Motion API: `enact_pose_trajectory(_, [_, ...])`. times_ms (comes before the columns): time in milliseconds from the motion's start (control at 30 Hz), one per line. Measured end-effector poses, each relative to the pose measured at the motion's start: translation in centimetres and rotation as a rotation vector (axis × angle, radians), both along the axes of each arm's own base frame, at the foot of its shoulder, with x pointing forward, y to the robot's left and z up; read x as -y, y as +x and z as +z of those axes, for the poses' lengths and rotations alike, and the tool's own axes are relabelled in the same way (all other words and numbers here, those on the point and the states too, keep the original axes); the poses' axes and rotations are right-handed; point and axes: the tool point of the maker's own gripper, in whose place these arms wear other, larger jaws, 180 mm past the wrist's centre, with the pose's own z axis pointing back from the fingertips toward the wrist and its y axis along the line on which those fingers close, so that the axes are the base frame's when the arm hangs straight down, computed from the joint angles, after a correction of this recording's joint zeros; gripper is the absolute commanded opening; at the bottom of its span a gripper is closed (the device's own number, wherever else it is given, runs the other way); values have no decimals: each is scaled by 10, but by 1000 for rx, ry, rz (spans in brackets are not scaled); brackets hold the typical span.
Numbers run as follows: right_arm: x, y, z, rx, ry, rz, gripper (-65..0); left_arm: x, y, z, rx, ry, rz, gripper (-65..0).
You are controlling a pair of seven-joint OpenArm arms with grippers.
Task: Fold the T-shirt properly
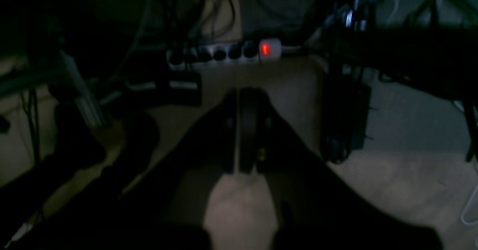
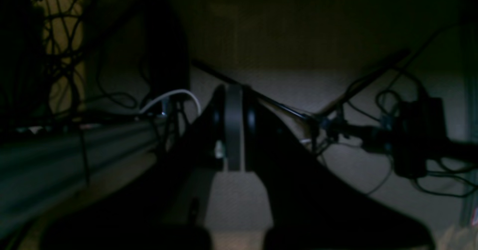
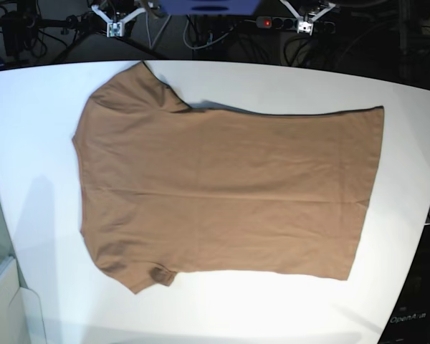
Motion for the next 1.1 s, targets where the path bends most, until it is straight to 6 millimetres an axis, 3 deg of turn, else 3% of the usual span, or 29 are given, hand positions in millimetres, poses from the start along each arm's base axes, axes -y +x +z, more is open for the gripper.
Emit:
enact_pose_trajectory(67, [3, -6, -7, -65, -2, -6, -644, 0, 3, -3, -44, 4, 9, -640])
enact_pose_trajectory(200, [2, -47, -21, -253, 8, -17, -643, 0, 22, -3, -22, 6, -7, -640])
enact_pose_trajectory(333, [3, -73, -29, -396, 11, -27, -643, -1, 8, -4, -57, 8, -4, -640])
enact_pose_trajectory(567, [4, -73, -33, -449, 13, -30, -643, 3, 19, -4, -35, 3, 0, -640])
enact_pose_trajectory(767, [3, -77, -33, -466, 15, -32, -643, 19, -9, -10, -173, -16, 10, -640])
enact_pose_trajectory(967, [4, -75, -33, -462, 13, -32, -643, 35, 15, -11, -136, -38, 9, -640])
enact_pose_trajectory(1100, [4, -75, -33, -460, 13, -32, -643, 32, 6, -11, -157, -34, 10, -640])
